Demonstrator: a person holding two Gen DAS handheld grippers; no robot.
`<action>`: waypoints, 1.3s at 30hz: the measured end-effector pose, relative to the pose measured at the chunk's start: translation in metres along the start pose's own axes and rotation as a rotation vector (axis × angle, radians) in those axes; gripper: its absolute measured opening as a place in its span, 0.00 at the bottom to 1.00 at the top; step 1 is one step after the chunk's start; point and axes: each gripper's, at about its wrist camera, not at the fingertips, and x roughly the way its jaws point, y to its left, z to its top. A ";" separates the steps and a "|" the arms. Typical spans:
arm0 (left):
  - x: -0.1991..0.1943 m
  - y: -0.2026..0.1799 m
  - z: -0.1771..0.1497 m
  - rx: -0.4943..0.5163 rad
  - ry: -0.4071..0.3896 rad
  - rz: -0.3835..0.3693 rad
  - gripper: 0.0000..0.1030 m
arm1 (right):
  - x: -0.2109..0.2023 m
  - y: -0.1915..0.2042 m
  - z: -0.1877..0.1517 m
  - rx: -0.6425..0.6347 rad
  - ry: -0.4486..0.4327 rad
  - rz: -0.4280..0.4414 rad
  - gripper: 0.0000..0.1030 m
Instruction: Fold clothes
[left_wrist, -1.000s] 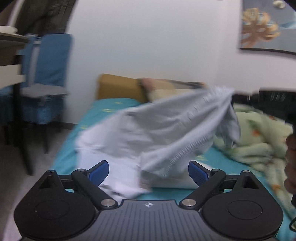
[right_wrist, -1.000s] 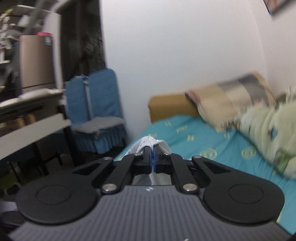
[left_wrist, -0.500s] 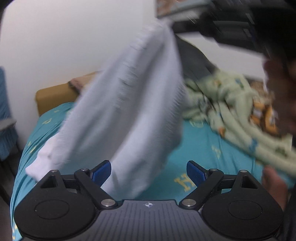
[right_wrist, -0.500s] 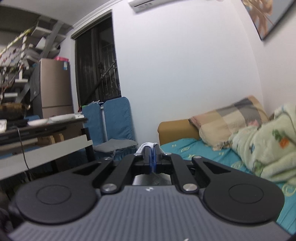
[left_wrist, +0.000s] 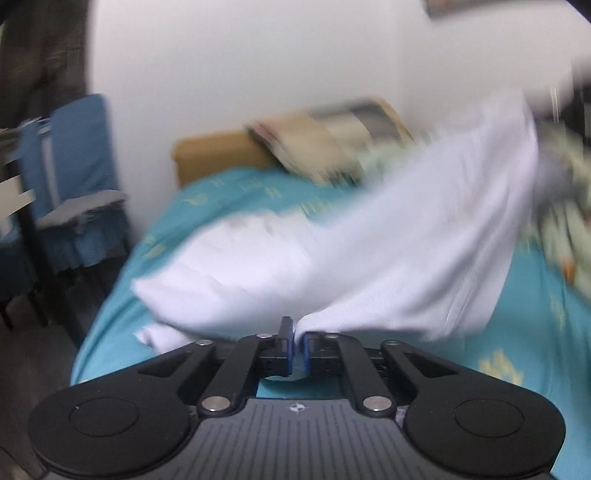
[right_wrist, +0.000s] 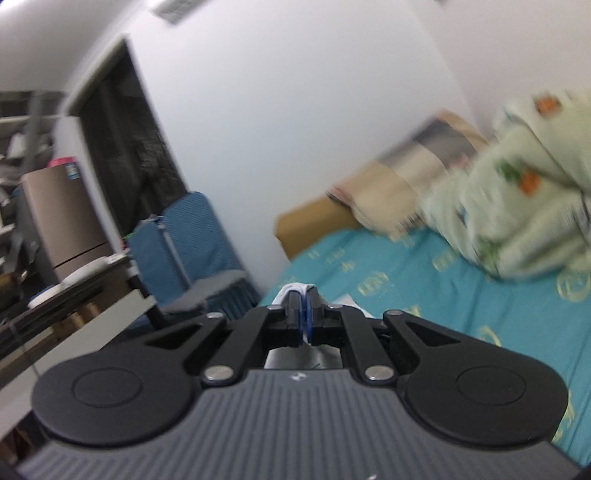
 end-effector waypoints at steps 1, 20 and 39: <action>-0.008 0.007 0.004 -0.041 -0.024 0.005 0.03 | 0.005 -0.005 -0.002 0.023 0.018 -0.014 0.05; -0.051 0.102 0.049 -0.125 0.066 0.039 0.03 | 0.045 -0.011 -0.066 0.037 0.422 -0.141 0.64; 0.075 0.133 0.016 -0.156 0.208 0.008 0.19 | 0.116 -0.044 -0.093 0.093 0.450 -0.237 0.69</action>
